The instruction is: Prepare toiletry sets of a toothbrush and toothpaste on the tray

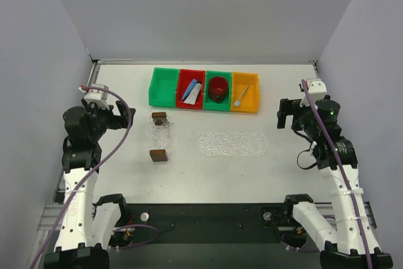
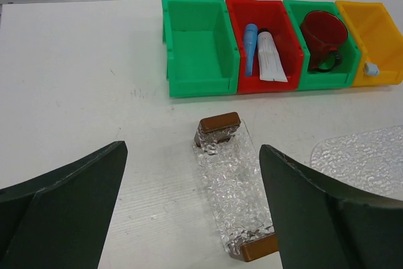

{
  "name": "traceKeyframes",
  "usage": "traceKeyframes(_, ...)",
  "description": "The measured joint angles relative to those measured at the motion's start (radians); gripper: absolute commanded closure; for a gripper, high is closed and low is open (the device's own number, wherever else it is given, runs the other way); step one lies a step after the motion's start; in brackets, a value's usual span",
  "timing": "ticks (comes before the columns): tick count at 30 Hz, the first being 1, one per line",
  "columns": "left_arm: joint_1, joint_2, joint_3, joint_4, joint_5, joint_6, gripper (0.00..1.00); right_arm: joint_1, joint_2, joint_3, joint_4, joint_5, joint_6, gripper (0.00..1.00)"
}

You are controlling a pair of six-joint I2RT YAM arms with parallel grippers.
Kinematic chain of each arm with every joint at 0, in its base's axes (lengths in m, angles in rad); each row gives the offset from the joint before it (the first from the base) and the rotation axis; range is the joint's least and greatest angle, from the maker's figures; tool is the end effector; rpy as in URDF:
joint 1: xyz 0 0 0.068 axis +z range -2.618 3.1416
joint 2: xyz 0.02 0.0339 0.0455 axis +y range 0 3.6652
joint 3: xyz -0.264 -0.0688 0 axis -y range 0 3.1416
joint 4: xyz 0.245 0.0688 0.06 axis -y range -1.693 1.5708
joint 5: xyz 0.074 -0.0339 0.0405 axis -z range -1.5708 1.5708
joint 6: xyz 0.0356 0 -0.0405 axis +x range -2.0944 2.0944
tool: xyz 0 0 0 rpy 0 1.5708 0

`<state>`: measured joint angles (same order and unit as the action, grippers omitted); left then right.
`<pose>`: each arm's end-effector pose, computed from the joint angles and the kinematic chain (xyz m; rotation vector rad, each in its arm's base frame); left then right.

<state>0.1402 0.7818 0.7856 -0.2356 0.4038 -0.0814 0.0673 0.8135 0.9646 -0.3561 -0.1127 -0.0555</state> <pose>0.1815 0.0115 0.3359 0.0894 1.7928 -0.3213 0.1782 0.0160 0.3793 -0.1901 1.7656 0.1086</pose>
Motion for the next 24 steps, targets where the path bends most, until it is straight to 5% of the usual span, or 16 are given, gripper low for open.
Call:
traceKeyframes(16, -0.013, 0.051, 0.048, -0.130, 0.050, 0.079, 0.04, 0.000, -0.006, 0.000, 0.000, -0.022, -0.022, 0.00)
traceKeyframes(24, -0.165, 0.163, 0.114, -0.280, 0.009, 0.141, 0.05, 0.000, 0.003, 0.000, 0.000, -0.040, -0.027, 0.00)
